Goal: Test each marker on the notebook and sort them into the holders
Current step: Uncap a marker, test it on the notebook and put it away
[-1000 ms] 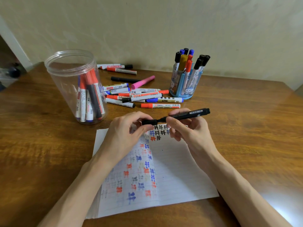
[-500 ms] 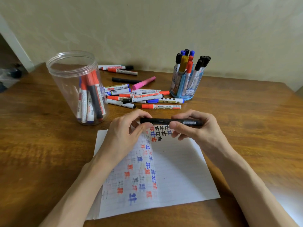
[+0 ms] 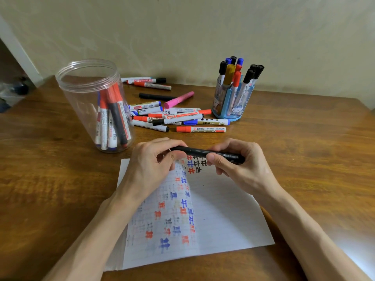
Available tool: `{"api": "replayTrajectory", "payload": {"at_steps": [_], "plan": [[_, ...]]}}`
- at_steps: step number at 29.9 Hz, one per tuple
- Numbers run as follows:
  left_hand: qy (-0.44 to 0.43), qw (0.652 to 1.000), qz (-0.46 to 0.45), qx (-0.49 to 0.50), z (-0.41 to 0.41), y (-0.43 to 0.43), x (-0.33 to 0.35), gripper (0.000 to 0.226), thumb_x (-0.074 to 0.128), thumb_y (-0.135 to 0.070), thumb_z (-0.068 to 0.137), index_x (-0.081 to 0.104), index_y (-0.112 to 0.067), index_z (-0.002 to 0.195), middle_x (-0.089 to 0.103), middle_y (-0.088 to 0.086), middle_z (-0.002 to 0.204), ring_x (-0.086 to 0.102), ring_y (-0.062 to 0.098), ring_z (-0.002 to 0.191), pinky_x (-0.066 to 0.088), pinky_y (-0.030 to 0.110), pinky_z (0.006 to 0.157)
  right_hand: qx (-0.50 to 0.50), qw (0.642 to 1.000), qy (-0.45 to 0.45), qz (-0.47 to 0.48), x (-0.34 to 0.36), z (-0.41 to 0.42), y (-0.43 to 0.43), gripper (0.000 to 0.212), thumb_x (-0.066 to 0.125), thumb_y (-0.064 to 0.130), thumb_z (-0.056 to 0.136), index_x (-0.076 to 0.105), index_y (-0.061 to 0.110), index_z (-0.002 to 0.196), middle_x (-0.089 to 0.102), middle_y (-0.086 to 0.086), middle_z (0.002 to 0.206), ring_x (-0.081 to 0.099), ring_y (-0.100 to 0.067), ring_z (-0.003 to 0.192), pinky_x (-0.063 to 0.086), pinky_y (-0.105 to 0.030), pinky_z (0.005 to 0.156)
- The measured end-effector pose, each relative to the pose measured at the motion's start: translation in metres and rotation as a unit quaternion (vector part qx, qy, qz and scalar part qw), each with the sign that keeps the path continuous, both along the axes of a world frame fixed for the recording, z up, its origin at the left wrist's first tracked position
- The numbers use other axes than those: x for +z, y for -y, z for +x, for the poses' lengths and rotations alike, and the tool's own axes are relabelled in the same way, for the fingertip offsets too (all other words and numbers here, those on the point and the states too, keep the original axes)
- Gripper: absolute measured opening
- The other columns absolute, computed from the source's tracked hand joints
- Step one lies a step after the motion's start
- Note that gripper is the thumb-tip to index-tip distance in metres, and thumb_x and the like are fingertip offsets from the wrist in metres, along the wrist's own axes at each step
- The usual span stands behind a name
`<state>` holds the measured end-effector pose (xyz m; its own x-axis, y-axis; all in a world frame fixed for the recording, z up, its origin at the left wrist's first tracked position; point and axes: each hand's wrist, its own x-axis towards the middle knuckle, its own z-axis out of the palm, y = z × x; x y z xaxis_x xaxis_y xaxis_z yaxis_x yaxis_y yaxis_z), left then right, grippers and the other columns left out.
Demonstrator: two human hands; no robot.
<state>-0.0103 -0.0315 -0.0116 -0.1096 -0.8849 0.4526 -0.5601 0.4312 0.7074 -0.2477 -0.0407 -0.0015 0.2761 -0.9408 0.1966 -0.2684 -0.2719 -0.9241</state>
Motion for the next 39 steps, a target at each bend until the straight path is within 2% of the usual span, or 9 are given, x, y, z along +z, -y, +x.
{"api": "replayTrajectory", "payload": {"at_steps": [4,8,12,18,23,27,31,34,39], "plan": [[-0.002,1.000,-0.005,-0.005,0.000,0.000,-0.001,0.020,0.070,-0.016,0.093,0.078,-0.021,0.111,0.065,-0.016,0.074,0.063,0.015,0.071,0.053,0.029,0.065,0.001,1.000,0.017,0.001,-0.003,0.002,-0.003,0.014,0.080,0.021,0.091,0.074,0.008,0.091,0.075,0.000,0.072,0.066,-0.009,0.060,0.048,-0.016,0.058],[-0.006,1.000,-0.009,-0.006,-0.002,-0.001,0.000,0.019,0.068,-0.017,0.093,0.078,-0.021,0.109,0.065,-0.014,0.075,0.064,0.016,0.071,0.054,0.031,0.064,0.006,1.000,0.029,0.002,-0.004,0.003,-0.004,0.013,0.079,0.020,0.092,0.073,0.008,0.091,0.076,-0.008,0.077,0.067,-0.012,0.063,0.051,-0.021,0.061],[-0.002,1.000,-0.013,-0.008,0.000,-0.001,0.001,0.019,0.068,-0.019,0.093,0.077,-0.021,0.109,0.065,-0.015,0.077,0.065,0.017,0.071,0.055,0.029,0.065,0.011,0.999,0.029,0.010,-0.006,0.004,-0.004,0.015,0.079,0.021,0.093,0.072,0.008,0.093,0.076,-0.006,0.078,0.066,-0.011,0.065,0.051,-0.020,0.063],[0.004,0.999,0.012,-0.041,-0.005,-0.001,0.006,0.023,0.070,-0.032,0.091,0.075,-0.021,0.110,0.068,-0.024,0.093,0.066,-0.001,0.084,0.054,0.016,0.071,0.020,0.999,0.007,0.031,-0.001,-0.008,0.006,0.013,0.077,0.029,0.090,0.076,0.016,0.091,0.078,-0.001,0.087,0.073,-0.009,0.083,0.052,-0.017,0.070],[-0.106,0.992,0.049,-0.050,-0.010,-0.005,0.011,0.019,0.070,-0.031,0.093,0.071,-0.018,0.108,0.074,-0.014,0.093,0.071,0.007,0.093,0.056,0.020,0.070,0.002,0.997,0.068,0.030,-0.002,-0.009,0.006,0.013,0.081,0.028,0.084,0.083,0.024,0.096,0.081,-0.001,0.096,0.077,-0.016,0.091,0.058,-0.023,0.074],[-0.181,0.981,0.051,-0.040,-0.009,-0.006,0.016,0.018,0.070,-0.028,0.094,0.072,-0.014,0.106,0.073,-0.009,0.098,0.072,0.011,0.097,0.058,0.024,0.076,0.012,0.997,0.079,0.019,-0.006,0.002,0.007,0.019,0.081,0.023,0.084,0.082,0.019,0.103,0.081,-0.002,0.100,0.077,-0.019,0.093,0.060,-0.026,0.076],[-0.230,0.973,0.013,-0.015,-0.006,-0.010,0.032,0.018,0.071,-0.028,0.092,0.076,-0.015,0.104,0.077,-0.005,0.099,0.073,0.015,0.100,0.060,0.031,0.087,0.063,0.998,0.020,0.002,-0.009,0.013,0.006,0.035,0.078,0.021,0.090,0.076,0.027,0.125,0.079,0.011,0.116,0.075,-0.013,0.107,0.060,-0.031,0.091],[-0.260,0.963,-0.072,0.026,0.010,-0.009,0.064,0.026,0.070,-0.025,0.092,0.074,-0.010,0.112,0.077,-0.001,0.102,0.073,0.017,0.103,0.059,0.028,0.087,0.077,0.996,-0.034,-0.016,-0.004,0.025,0.006,0.049,0.079,0.020,0.093,0.066,0.031,0.139,0.076,0.019,0.121,0.073,-0.008,0.110,0.059,-0.026,0.094],[-0.221,0.947,-0.212,0.101,0.058,-0.009,0.133,0.030,0.069,-0.027,0.096,0.068,-0.016,0.124,0.075,0.007,0.112,0.073,0.018,0.108,0.057,0.030,0.092,0.062,0.991,-0.114,-0.039,0.000,0.043,0.012,0.034,0.073,0.026,0.098,0.072,0.028,0.133,0.075,0.020,0.117,0.071,-0.001,0.106,0.061,-0.029,0.091]]}}
